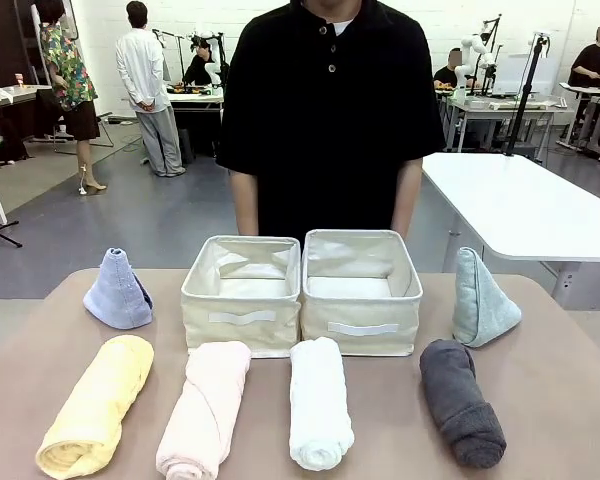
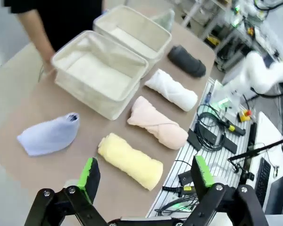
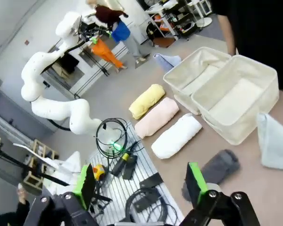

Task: Sort the towels based on their folding style.
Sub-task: Pick up one triangle-folded towel and place it in the left Fabric basket.

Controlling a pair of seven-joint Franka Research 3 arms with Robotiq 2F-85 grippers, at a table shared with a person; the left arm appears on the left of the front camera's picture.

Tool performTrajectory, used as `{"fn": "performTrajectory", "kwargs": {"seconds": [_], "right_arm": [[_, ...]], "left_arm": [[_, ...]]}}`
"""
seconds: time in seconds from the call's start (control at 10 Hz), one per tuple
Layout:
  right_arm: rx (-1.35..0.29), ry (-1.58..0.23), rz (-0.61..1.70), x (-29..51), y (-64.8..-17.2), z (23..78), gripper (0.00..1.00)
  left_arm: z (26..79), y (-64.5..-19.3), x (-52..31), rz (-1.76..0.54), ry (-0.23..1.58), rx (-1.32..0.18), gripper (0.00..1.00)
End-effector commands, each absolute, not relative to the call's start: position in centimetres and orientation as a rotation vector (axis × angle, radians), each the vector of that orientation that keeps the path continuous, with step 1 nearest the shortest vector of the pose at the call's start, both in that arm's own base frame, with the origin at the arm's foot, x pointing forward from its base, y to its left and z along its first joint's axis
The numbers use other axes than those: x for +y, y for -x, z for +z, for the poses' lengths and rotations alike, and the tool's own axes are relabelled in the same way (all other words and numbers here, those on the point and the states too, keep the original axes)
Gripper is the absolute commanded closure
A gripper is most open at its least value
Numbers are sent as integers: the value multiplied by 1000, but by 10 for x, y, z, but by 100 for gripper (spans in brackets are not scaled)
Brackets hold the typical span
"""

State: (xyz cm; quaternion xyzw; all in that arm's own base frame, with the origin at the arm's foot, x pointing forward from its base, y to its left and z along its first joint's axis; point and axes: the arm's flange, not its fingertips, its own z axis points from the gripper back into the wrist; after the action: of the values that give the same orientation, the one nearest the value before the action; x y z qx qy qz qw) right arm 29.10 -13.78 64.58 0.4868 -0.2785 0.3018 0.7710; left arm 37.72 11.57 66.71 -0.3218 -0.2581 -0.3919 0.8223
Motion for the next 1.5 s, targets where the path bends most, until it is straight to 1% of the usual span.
{"fn": "performTrajectory", "kwargs": {"seconds": [0.0,0.1,0.3,0.4,0.5,0.7,1.0,1.1,1.4], "right_arm": [[-662,-1021,580,-153,-274,641,0],[-704,-1007,542,-164,-265,640,0],[-833,-904,398,-179,-249,640,0],[-850,-862,350,-185,-244,640,0],[-860,-814,305,-190,-240,640,0],[-859,-775,285,-195,-234,639,0],[-850,-786,275,-205,-233,646,0],[-850,-786,275,-205,-233,646,0],[-850,-786,275,-205,-233,646,0]], "left_arm": [[664,-378,132,-759,676,-594,0],[662,-375,142,-728,672,-622,0],[664,-366,155,-694,634,-651,0],[667,-360,159,-690,621,-658,0],[668,-355,163,-680,614,-658,0],[671,-346,165,-673,608,-661,0],[680,-339,150,-685,572,-608,0],[681,-346,166,-669,606,-647,0],[681,-346,166,-669,606,-647,0]]}}
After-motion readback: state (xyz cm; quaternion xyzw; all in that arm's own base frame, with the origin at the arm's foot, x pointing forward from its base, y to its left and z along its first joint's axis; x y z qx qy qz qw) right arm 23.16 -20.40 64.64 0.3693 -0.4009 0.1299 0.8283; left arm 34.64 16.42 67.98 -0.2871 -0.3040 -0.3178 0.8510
